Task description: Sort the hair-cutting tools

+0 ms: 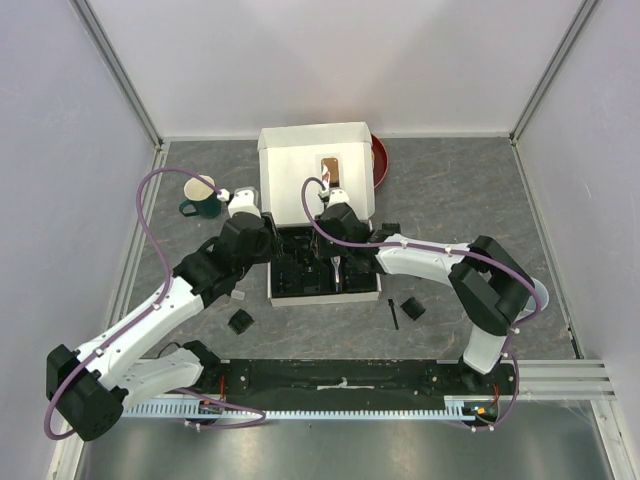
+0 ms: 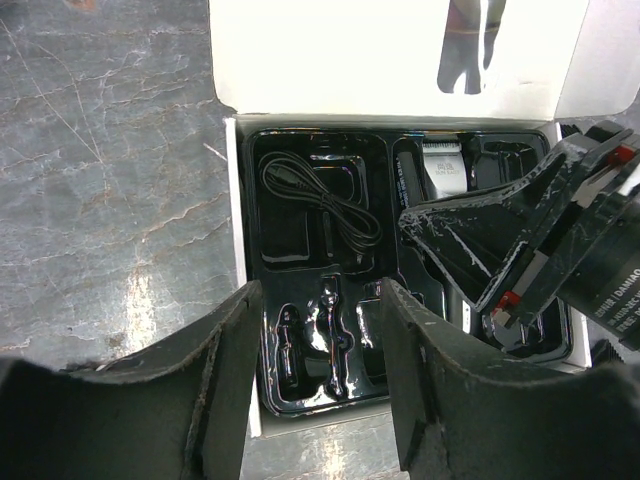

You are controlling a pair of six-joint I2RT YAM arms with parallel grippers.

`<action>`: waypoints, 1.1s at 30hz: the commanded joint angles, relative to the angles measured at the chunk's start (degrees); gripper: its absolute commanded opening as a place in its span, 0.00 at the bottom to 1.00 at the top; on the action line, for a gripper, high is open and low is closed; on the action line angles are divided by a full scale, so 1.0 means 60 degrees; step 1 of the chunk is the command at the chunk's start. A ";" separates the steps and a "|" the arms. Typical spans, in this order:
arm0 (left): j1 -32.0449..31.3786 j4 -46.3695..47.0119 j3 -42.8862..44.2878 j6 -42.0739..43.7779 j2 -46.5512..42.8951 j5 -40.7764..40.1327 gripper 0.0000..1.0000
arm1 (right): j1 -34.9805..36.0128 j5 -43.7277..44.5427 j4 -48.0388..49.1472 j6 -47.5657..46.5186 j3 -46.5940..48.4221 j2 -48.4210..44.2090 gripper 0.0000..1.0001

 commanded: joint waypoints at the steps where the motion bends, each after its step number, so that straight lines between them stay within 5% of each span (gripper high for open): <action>1: 0.0082 0.0236 -0.0044 0.0332 -0.0009 -0.0131 0.57 | 0.0019 0.0601 0.0521 -0.0171 0.0105 -0.0509 0.28; 19: 0.0111 0.0280 -0.0205 0.0302 0.0064 -0.0263 0.58 | 0.0165 0.1101 -0.1193 -0.0523 0.1204 0.1102 0.13; 29: 0.0126 0.0353 -0.0308 0.0141 -0.0039 -0.0190 0.60 | 0.0224 0.1175 -0.1121 -0.0274 0.1028 0.0884 0.13; 33: 0.0126 0.0280 -0.0308 0.0053 -0.0141 -0.0175 0.64 | 0.0253 0.1174 -0.1062 -0.0274 0.1160 0.0430 0.22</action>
